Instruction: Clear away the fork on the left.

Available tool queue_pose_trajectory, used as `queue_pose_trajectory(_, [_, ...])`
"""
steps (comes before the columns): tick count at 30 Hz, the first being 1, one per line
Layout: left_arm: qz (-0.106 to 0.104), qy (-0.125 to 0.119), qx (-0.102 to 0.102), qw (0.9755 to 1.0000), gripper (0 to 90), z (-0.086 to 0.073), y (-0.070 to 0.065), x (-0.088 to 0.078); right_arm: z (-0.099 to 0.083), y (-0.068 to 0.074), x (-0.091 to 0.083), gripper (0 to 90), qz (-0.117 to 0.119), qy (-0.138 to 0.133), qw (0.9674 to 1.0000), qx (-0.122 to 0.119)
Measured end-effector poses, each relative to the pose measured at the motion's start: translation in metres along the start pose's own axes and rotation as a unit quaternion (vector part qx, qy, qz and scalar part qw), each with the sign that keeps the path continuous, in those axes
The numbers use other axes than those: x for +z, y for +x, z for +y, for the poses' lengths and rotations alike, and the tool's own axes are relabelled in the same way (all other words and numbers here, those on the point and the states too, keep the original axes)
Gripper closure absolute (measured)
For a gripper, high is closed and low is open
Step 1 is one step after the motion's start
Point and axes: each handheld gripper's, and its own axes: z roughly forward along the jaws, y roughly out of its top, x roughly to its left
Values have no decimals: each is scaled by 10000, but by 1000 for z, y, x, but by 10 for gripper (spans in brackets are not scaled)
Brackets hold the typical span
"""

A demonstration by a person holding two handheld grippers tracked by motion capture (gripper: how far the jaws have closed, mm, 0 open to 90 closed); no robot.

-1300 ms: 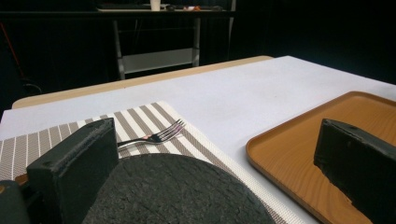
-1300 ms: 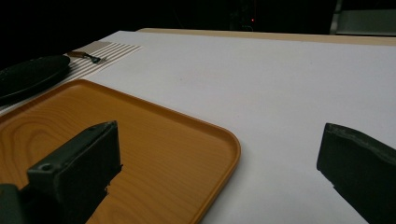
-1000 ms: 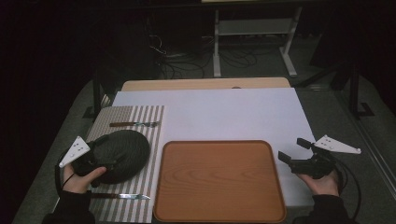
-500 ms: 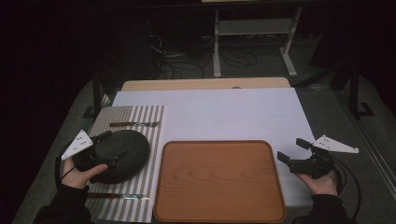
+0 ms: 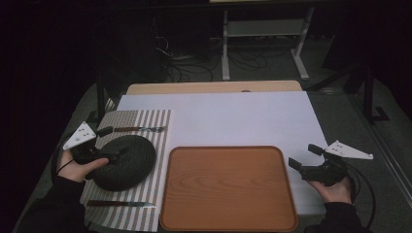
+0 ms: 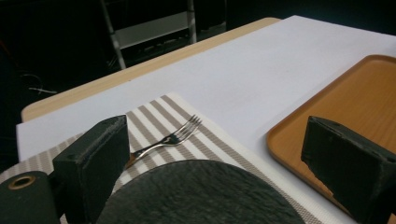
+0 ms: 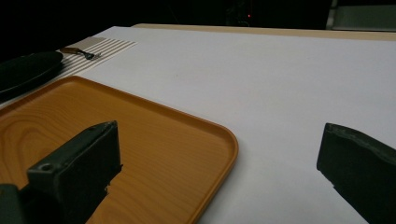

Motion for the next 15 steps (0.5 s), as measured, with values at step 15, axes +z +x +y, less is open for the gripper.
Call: queue_pose_trajectory(15, [131, 263, 104, 9995, 94, 15, 19, 6, 0, 0, 1, 0, -9, 36, 10000, -8])
